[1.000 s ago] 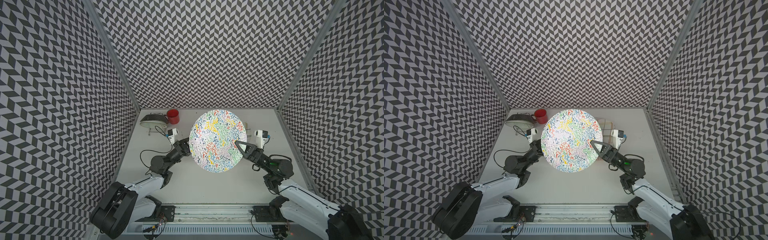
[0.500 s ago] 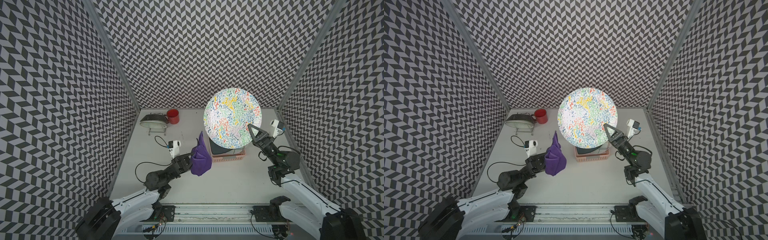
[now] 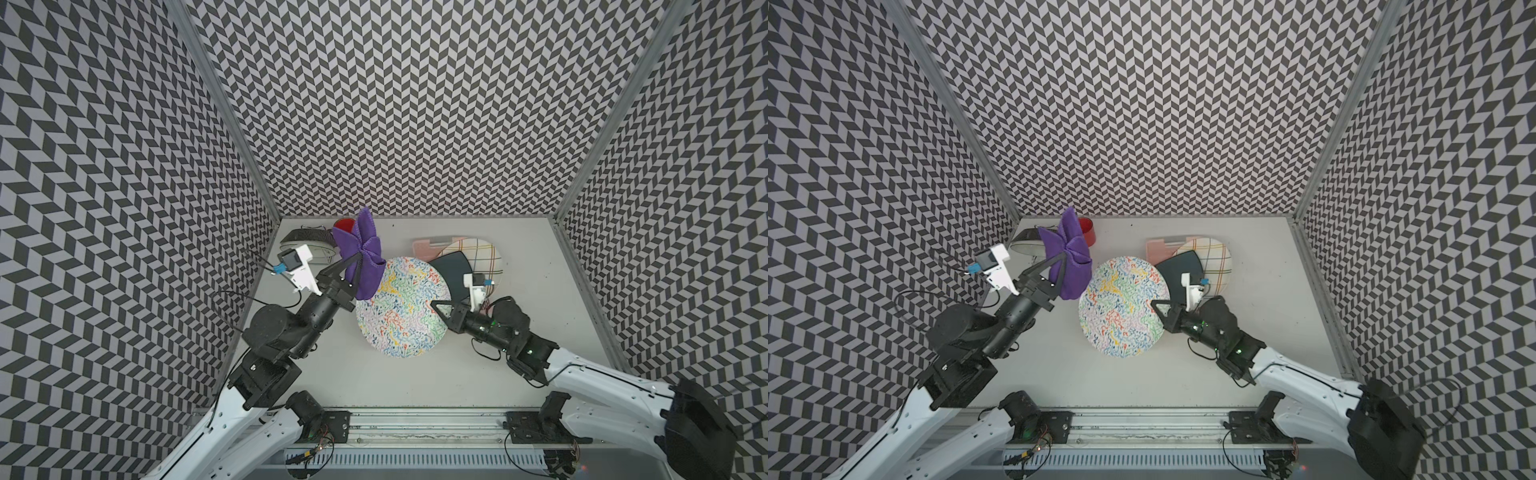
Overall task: Wipe the wet plate dry
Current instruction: Wipe the plate with towel, then place the plate at the center of the board.
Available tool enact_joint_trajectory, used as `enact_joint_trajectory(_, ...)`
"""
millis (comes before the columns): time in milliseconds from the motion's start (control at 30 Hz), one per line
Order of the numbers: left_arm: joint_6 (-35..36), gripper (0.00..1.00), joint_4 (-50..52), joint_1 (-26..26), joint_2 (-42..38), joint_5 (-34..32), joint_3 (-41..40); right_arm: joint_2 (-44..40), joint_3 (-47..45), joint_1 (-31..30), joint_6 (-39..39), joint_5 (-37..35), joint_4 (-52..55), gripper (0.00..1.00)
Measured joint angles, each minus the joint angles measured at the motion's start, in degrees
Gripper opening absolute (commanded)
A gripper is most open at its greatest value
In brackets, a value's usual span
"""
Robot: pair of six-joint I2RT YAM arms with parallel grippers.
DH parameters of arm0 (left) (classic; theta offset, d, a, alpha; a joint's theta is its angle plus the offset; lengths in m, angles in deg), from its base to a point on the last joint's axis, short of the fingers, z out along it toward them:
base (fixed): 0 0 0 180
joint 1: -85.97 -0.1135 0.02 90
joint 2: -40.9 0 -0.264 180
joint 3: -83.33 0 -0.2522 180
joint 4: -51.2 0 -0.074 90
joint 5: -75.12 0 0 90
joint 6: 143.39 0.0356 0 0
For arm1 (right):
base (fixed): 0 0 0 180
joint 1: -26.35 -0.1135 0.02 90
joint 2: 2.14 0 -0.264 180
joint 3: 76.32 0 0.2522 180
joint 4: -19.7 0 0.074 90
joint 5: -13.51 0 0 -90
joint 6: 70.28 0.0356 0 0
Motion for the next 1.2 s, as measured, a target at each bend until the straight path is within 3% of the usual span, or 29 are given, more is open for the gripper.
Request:
enact_joint_trajectory(167, 2.8, 0.0, 9.3, 0.0, 2.7, -2.1, -0.8, 15.4, 4.6, -6.2, 0.0, -5.4, -0.8, 0.0)
enact_joint_trajectory(333, 3.6, 0.0, 10.2, 0.0, 1.7, -2.4, -1.2, 27.8, 8.6, -7.8, 3.3, -5.8, -5.4, 0.0)
enact_joint_trajectory(433, 3.7, 0.0, 10.2, 0.0, 1.5, -2.3, -1.5, 33.0, 11.5, -8.7, 6.1, -6.3, -8.6, 0.07)
enact_joint_trajectory(733, 3.7, 0.0, 9.8, 0.0, 1.3, -2.3, -4.5, 40.0, 10.2, -12.9, 11.1, -10.1, -7.4, 0.43)
enact_joint_trajectory(867, 3.7, 0.0, 9.5, 0.0, 1.5, -2.4, -5.5, 37.8, 8.2, -14.1, 9.9, -12.2, -8.3, 0.65)
enact_joint_trajectory(967, 3.7, 0.0, 8.4, 0.0, 2.3, -2.5, -6.2, 32.4, 4.8, -14.4, 8.2, -13.5, -4.7, 0.69)
enact_joint_trajectory(1133, 4.1, 0.0, 6.4, 0.0, 7.0, -2.6, -7.1, 12.6, 0.2, -13.4, 1.8, -16.8, 8.2, 0.53)
enact_joint_trajectory(1200, 4.4, 0.0, 5.3, 0.0, 10.4, -2.9, -7.1, 3.0, 0.6, -7.7, -1.8, -14.1, 10.9, 0.45)
